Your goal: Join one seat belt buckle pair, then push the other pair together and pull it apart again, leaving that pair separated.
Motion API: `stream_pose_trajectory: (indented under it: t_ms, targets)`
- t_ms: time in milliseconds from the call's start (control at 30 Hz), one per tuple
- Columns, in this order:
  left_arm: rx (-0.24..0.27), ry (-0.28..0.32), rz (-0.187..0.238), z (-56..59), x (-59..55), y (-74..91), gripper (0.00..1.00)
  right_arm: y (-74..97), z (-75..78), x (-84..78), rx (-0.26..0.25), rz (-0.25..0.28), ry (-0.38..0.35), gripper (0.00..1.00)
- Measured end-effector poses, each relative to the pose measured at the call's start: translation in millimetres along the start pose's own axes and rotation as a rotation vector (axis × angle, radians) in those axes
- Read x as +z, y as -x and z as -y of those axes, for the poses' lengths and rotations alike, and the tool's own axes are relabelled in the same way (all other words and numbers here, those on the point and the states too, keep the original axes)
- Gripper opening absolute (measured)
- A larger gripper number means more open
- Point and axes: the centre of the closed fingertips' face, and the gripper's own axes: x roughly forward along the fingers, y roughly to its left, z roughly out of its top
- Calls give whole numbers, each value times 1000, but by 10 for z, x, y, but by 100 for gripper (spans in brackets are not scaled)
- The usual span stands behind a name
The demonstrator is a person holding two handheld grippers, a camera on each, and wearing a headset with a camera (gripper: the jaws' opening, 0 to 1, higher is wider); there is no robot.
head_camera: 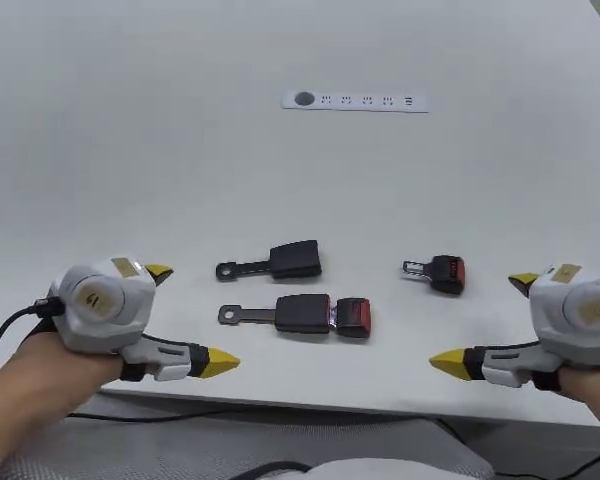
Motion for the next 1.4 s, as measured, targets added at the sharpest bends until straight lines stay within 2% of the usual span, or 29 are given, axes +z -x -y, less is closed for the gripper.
stream_pose_trajectory:
  t_ms: [100, 133, 200, 433, 700, 833, 867, 933, 1100, 1300, 1400]
  targets:
    - [3, 13, 1, -4, -14, -17, 100, -17, 5, 14, -7, 6, -6, 100]
    - [2, 16, 6, 6, -7, -20, 100, -15, 29, 33, -31, 11, -1, 100]
    - [3, 21, 7, 12, -7, -22, 100, -23, 49, 53, -45, 22, 9, 100]
    - [10, 69, 42, -23, 31, 8, 100, -71, 9, 67, -39, 37, -27, 100]
    - [20, 80, 37, -73, 3, 29, 100, -44, -24, 30, -38, 33, -48, 99]
    - [23, 100, 56, -86, 9, 58, 99, -18, -33, 15, -41, 36, -59, 99]
    - [22, 123, 77, -78, 60, 58, 99, -16, -39, 12, -41, 36, -63, 99]
    - [33, 133, 89, -114, 80, 71, 99, -13, -47, 2, -42, 35, -66, 99]
    - [39, 131, 81, -90, 66, 73, 99, -4, -99, 14, -41, 36, -65, 98]
    - [44, 130, 98, -98, 107, 90, 98, -1, -55, -26, -50, 36, -77, 98]
    - [45, 119, 92, -94, 93, 90, 98, 15, -44, -24, -52, 38, -83, 97]
